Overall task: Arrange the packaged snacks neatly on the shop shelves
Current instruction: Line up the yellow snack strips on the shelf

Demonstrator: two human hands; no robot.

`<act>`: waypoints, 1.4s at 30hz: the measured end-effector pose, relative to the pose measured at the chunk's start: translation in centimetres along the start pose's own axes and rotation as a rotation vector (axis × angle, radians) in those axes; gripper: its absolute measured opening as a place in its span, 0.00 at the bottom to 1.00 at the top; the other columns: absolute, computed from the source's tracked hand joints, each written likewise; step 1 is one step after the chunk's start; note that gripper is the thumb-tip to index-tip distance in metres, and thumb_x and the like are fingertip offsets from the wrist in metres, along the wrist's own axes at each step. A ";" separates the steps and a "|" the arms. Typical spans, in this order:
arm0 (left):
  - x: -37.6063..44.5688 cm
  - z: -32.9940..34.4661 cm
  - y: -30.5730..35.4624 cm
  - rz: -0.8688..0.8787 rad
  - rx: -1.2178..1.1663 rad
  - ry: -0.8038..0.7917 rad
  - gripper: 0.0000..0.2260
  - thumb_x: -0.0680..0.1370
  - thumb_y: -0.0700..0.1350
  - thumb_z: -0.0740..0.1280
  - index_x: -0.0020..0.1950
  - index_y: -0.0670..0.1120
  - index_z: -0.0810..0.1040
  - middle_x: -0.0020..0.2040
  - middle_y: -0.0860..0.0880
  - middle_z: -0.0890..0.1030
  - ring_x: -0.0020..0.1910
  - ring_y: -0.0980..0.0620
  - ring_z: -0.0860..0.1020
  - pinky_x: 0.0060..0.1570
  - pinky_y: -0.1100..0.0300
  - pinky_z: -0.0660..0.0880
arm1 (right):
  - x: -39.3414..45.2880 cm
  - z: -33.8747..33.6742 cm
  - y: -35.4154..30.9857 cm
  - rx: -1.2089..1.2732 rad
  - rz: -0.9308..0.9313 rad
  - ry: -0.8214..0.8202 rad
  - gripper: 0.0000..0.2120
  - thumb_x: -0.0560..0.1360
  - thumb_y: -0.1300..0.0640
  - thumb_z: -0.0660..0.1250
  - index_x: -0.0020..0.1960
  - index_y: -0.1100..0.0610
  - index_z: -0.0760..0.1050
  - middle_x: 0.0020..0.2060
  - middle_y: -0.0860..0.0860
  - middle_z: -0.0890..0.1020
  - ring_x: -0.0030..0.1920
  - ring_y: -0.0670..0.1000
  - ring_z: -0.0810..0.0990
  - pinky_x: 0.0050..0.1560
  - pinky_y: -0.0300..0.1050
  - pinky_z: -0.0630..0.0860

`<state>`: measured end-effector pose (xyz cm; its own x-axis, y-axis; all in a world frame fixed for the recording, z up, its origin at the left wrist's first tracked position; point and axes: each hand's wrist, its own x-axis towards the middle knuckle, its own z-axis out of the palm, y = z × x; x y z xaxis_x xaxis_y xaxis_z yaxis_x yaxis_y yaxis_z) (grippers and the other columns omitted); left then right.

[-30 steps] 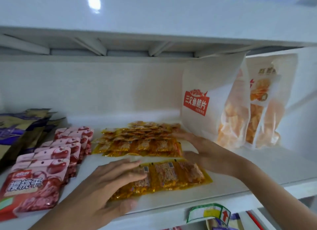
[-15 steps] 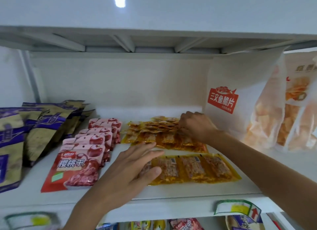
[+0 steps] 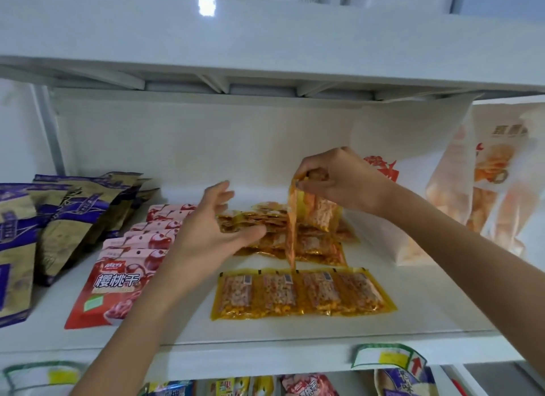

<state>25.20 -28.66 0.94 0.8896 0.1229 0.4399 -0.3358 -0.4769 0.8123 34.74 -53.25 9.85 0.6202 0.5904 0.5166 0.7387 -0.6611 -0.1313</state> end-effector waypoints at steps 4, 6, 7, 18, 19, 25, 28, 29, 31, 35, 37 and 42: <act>-0.9 2.1 2.1 -0.039 -0.381 -0.252 0.44 0.60 0.76 0.76 0.71 0.55 0.77 0.64 0.55 0.84 0.63 0.53 0.82 0.69 0.42 0.76 | -1.1 -0.5 -1.2 0.085 0.049 -0.089 0.04 0.80 0.49 0.72 0.53 0.46 0.84 0.43 0.40 0.84 0.39 0.36 0.80 0.40 0.33 0.72; -1.7 2.4 2.1 -0.117 -0.571 -0.283 0.48 0.60 0.79 0.73 0.69 0.48 0.78 0.60 0.48 0.84 0.59 0.46 0.84 0.63 0.35 0.78 | -1.9 -0.8 -1.2 0.160 0.121 -0.113 0.03 0.79 0.52 0.73 0.52 0.47 0.85 0.42 0.42 0.86 0.38 0.38 0.82 0.39 0.34 0.74; -1.9 2.3 2.2 -0.172 -0.647 -0.263 0.52 0.58 0.78 0.75 0.70 0.44 0.77 0.60 0.45 0.84 0.58 0.44 0.84 0.60 0.34 0.80 | -2.4 -1.1 -1.2 0.197 0.159 -0.121 0.04 0.78 0.53 0.74 0.52 0.48 0.86 0.41 0.43 0.86 0.37 0.40 0.83 0.40 0.37 0.76; -3.4 1.5 0.6 -0.239 -0.330 0.002 0.03 0.78 0.42 0.73 0.50 0.45 0.87 0.45 0.49 0.89 0.40 0.58 0.84 0.46 0.59 0.74 | -8.2 -0.6 2.0 0.693 0.426 -0.440 0.31 0.71 0.47 0.79 0.71 0.57 0.79 0.62 0.48 0.85 0.62 0.47 0.83 0.68 0.47 0.76; -3.4 1.3 0.4 -0.248 -0.328 -0.006 0.04 0.78 0.42 0.73 0.49 0.45 0.88 0.45 0.48 0.89 0.41 0.56 0.84 0.48 0.57 0.74 | -8.6 -0.4 2.4 0.753 0.447 -0.456 0.29 0.71 0.49 0.78 0.69 0.58 0.79 0.61 0.50 0.86 0.60 0.47 0.84 0.63 0.44 0.78; -3.4 1.0 0.2 -0.165 -0.307 -0.052 0.03 0.79 0.40 0.72 0.51 0.45 0.86 0.39 0.51 0.87 0.37 0.59 0.84 0.42 0.67 0.78 | -9.9 1.8 3.8 0.904 0.534 -0.288 0.14 0.73 0.57 0.77 0.55 0.64 0.85 0.41 0.54 0.85 0.44 0.49 0.82 0.48 0.39 0.80; -3.2 0.7 0.0 -0.029 -0.224 -0.041 0.06 0.78 0.37 0.73 0.52 0.46 0.85 0.43 0.50 0.88 0.43 0.55 0.86 0.43 0.71 0.78 | -10.8 2.4 3.4 0.811 0.421 -0.107 0.08 0.75 0.61 0.77 0.52 0.64 0.85 0.46 0.55 0.88 0.48 0.50 0.86 0.56 0.44 0.79; -3.0 0.4 -0.2 0.031 -0.177 -0.039 0.07 0.77 0.37 0.74 0.52 0.47 0.86 0.45 0.51 0.89 0.46 0.55 0.86 0.45 0.70 0.79 | -11.2 2.6 3.3 0.771 0.378 -0.030 0.06 0.75 0.62 0.77 0.51 0.63 0.86 0.46 0.54 0.89 0.48 0.49 0.87 0.56 0.46 0.79; -2.7 0.0 -0.9 0.164 0.010 -0.041 0.10 0.75 0.39 0.76 0.51 0.54 0.87 0.48 0.58 0.88 0.50 0.59 0.86 0.52 0.67 0.80 | -12.2 3.0 3.4 0.547 0.225 0.119 0.03 0.76 0.58 0.77 0.49 0.54 0.87 0.44 0.48 0.88 0.46 0.48 0.87 0.55 0.49 0.80; -3.7 0.5 -1.7 0.367 0.403 -0.038 0.10 0.73 0.50 0.75 0.52 0.63 0.86 0.58 0.62 0.83 0.61 0.62 0.80 0.66 0.58 0.74 | -14.7 4.1 5.0 -0.174 -0.363 0.270 0.07 0.81 0.52 0.72 0.57 0.49 0.86 0.46 0.45 0.87 0.44 0.47 0.84 0.49 0.49 0.80; -4.4 1.0 -2.6 0.476 0.572 -0.099 0.14 0.73 0.47 0.74 0.55 0.64 0.84 0.58 0.63 0.83 0.66 0.61 0.77 0.69 0.51 0.72 | -15.8 4.9 5.5 -0.287 -0.449 0.209 0.11 0.82 0.56 0.72 0.63 0.49 0.85 0.49 0.46 0.87 0.48 0.48 0.83 0.49 0.45 0.78; -5.3 0.2 -5.1 0.469 0.509 -0.171 0.31 0.74 0.30 0.67 0.65 0.64 0.80 0.67 0.70 0.78 0.75 0.65 0.69 0.63 0.61 0.75 | -18.2 5.9 5.2 -0.213 -0.302 0.076 0.21 0.75 0.59 0.64 0.66 0.52 0.83 0.62 0.48 0.84 0.59 0.51 0.82 0.55 0.55 0.79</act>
<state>22.26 -27.02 -5.58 0.7368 -0.3133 0.5991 -0.5460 -0.7984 0.2540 28.86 -64.66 -5.20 0.3553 0.7430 0.5672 0.8092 -0.5483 0.2112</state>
